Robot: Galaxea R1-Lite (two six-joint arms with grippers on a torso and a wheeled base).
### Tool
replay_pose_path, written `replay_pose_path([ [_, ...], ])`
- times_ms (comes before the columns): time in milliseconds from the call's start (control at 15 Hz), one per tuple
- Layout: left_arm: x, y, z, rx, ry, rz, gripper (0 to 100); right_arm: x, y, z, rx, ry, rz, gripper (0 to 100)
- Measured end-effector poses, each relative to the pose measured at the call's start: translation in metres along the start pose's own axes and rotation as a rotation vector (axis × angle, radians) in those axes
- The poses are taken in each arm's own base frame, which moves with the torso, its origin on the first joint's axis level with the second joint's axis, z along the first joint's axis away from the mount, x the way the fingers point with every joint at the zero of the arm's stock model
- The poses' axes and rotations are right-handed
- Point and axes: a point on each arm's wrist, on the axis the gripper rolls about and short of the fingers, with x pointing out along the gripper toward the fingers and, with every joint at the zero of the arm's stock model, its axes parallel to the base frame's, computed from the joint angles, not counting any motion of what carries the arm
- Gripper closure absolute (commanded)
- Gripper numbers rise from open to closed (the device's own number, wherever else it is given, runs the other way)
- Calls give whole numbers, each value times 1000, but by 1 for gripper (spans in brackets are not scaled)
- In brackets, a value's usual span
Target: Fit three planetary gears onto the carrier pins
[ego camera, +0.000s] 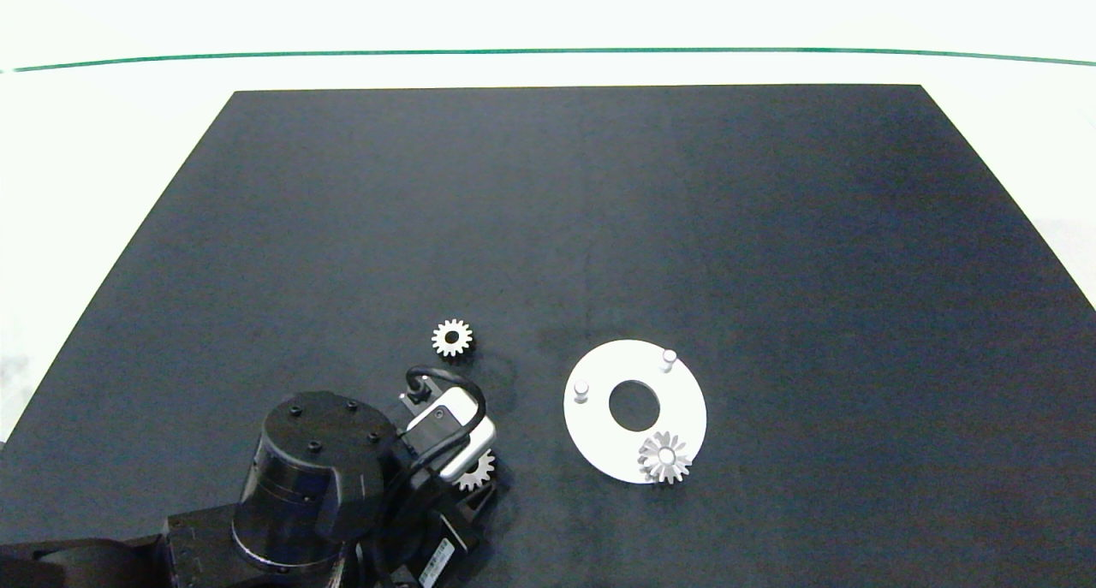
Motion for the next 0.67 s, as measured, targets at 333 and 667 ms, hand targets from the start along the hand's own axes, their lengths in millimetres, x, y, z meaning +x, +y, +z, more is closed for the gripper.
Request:
replay_pose_path([
  [333, -1, -1, 3, 0, -12, -4, 93, 0, 0, 0, 0, -1, 0, 0],
  [667, -9, 4, 20, 13, 9, -15, 93, 1, 0, 1, -3, 3, 1, 0],
])
